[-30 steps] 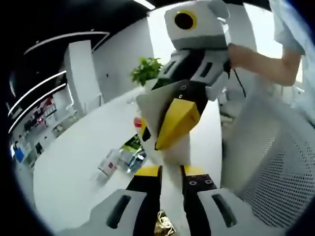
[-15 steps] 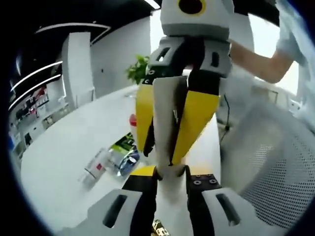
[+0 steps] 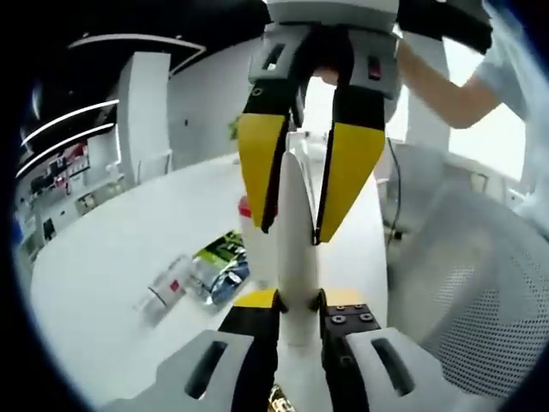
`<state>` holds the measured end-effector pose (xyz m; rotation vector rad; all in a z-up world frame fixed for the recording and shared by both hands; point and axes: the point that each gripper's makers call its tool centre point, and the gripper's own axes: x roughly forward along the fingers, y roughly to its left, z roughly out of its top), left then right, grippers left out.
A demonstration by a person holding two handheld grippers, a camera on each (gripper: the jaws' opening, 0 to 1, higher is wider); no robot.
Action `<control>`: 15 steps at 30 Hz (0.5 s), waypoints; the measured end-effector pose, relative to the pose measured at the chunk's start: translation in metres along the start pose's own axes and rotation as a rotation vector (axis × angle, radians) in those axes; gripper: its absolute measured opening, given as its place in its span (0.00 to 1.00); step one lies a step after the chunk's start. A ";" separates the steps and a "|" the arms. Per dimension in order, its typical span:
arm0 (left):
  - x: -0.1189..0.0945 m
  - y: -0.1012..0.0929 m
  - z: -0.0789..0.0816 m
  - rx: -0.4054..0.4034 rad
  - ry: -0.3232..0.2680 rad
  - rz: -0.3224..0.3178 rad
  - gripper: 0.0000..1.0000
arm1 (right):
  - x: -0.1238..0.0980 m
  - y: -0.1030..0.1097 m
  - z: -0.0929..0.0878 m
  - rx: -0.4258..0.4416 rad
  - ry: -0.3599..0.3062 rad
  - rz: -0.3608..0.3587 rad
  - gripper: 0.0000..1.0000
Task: Arrange the skincare products in the storage area until every visible bottle or jar stands upright without overlapping.
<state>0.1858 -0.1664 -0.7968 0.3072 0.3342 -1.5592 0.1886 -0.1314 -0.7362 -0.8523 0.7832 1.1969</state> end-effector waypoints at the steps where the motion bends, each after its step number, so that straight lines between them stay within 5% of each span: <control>1: 0.000 0.001 0.000 0.000 -0.001 0.000 0.13 | -0.002 0.000 -0.004 -0.002 0.035 0.015 0.13; 7: 0.001 0.008 0.001 0.001 -0.008 0.001 0.13 | 0.007 -0.009 -0.010 -0.028 0.104 0.028 0.11; 15: 0.003 0.024 0.003 0.017 -0.023 0.000 0.18 | 0.008 -0.031 -0.014 0.056 0.119 0.014 0.07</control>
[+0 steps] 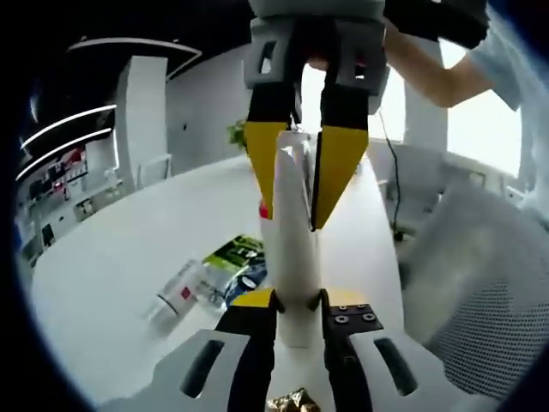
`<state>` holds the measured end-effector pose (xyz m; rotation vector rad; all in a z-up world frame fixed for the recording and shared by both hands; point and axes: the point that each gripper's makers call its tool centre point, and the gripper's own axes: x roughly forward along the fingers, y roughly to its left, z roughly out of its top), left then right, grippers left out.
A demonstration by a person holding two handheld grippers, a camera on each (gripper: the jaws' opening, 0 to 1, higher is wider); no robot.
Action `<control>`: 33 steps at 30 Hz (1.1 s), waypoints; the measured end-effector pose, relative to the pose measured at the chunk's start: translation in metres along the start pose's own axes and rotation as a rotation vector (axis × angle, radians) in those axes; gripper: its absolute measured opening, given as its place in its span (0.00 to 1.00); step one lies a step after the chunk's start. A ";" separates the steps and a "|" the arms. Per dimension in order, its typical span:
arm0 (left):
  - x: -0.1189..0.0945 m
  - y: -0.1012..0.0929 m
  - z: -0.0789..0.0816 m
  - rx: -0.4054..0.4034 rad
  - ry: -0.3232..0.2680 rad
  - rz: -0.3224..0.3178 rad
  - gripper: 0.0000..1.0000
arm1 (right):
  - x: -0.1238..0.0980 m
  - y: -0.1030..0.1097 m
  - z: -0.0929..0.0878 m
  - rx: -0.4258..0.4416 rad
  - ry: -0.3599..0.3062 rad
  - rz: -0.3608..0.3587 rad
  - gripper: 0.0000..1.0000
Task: Arrange the skincare products in the storage area until every visible bottle or jar stands upright without overlapping.
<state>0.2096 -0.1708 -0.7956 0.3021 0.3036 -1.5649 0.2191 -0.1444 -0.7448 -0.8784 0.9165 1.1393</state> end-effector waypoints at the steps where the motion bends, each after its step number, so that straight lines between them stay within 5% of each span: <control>1: 0.000 0.001 0.001 0.007 -0.002 -0.006 0.18 | 0.000 -0.001 -0.001 -0.004 0.003 0.003 0.07; 33: 0.024 0.017 0.008 0.074 0.029 -0.134 0.17 | -0.006 -0.016 -0.022 0.062 0.035 0.009 0.07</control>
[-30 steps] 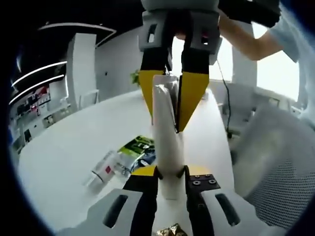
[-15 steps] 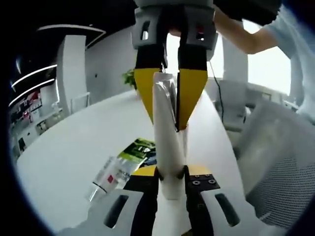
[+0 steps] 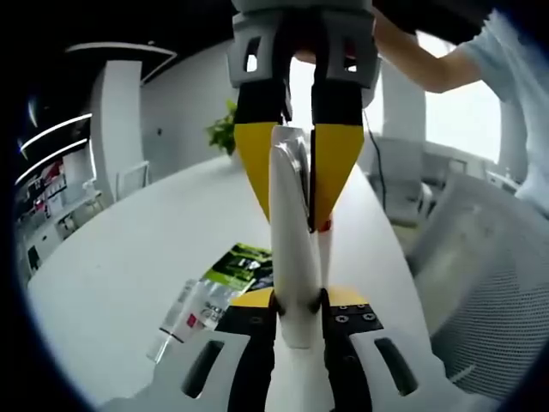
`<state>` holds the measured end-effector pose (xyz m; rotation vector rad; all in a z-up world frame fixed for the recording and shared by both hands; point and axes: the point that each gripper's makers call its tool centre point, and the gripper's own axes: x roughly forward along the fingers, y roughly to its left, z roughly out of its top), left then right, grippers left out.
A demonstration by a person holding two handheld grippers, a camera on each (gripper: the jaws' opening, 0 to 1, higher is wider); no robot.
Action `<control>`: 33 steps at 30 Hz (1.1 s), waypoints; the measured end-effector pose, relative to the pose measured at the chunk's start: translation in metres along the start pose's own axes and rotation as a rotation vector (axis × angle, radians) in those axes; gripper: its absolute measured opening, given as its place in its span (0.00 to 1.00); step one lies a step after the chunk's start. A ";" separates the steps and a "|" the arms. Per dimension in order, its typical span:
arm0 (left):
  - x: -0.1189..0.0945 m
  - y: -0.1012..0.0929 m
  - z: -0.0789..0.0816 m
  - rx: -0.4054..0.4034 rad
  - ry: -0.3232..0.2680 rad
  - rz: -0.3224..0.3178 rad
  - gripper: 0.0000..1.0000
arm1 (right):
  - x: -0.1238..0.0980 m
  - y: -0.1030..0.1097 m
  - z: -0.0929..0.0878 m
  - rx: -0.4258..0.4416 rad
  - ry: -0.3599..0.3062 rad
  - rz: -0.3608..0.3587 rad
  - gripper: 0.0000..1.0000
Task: Arrange the skincare products in the storage area until every visible bottle or jar stands upright without overlapping.
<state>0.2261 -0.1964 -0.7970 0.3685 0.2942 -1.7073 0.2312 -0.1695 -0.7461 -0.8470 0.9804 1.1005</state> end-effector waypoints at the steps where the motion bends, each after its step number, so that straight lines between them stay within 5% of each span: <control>1: 0.000 0.000 0.000 0.000 0.001 -0.002 0.17 | 0.000 0.000 0.000 0.000 0.000 0.000 0.07; 25: 0.001 -0.002 -0.001 -0.057 0.032 -0.032 0.16 | 0.003 0.000 -0.002 0.008 0.018 0.028 0.09; 30: 0.001 -0.002 -0.001 -0.043 0.024 -0.030 0.17 | 0.005 0.001 -0.003 -0.007 0.025 0.018 0.11; 33: 0.001 -0.003 -0.002 -0.021 0.028 -0.029 0.17 | 0.004 -0.002 0.000 -0.013 0.013 0.002 0.21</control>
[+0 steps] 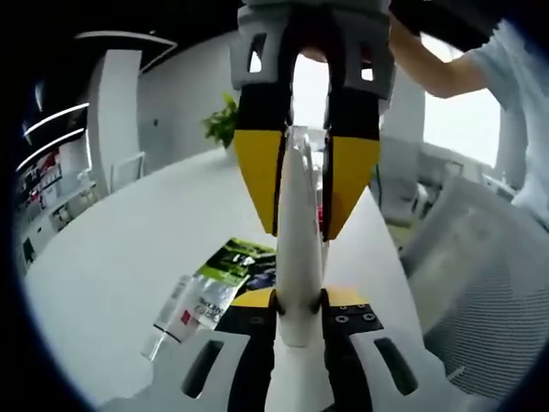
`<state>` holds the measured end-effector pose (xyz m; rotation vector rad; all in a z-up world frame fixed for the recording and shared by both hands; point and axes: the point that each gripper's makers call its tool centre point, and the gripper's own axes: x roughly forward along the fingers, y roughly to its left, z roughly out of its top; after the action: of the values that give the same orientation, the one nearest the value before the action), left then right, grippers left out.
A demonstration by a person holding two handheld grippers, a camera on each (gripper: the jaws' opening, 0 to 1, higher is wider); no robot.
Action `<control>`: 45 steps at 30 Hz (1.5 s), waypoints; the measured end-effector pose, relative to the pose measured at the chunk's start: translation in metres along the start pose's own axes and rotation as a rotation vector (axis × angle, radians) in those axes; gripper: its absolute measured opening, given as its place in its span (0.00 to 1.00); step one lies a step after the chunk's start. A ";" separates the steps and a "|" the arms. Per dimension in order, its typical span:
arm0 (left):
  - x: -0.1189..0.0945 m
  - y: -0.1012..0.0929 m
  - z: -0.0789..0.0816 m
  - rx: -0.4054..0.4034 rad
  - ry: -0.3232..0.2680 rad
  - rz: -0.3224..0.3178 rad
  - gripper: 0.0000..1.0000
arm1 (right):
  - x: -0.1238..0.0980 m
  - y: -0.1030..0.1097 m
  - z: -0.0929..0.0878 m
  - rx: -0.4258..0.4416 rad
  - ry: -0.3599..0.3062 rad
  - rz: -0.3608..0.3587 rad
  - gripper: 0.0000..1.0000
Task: Arrange the skincare products in the storage area until every visible bottle or jar stands upright without overlapping.
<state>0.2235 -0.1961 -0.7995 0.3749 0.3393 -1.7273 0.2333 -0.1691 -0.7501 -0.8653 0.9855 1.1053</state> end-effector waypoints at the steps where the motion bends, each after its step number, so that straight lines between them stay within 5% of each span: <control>1: 0.000 0.000 0.000 -0.001 0.001 0.000 0.17 | 0.000 0.000 0.000 0.000 0.001 -0.001 0.22; 19: -0.017 0.006 -0.001 -0.021 0.028 0.067 0.28 | -0.003 -0.004 -0.015 0.116 -0.034 -0.057 0.51; 38: -0.043 0.010 0.010 -0.031 0.068 0.140 0.69 | -0.015 -0.003 -0.035 0.251 -0.112 -0.143 0.82; 45: -0.055 0.010 0.014 -0.019 0.075 0.168 0.75 | -0.022 0.000 -0.043 0.298 -0.154 -0.183 0.91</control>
<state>0.2418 -0.1553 -0.7639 0.4428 0.3673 -1.5479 0.2212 -0.2155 -0.7433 -0.6057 0.8960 0.8301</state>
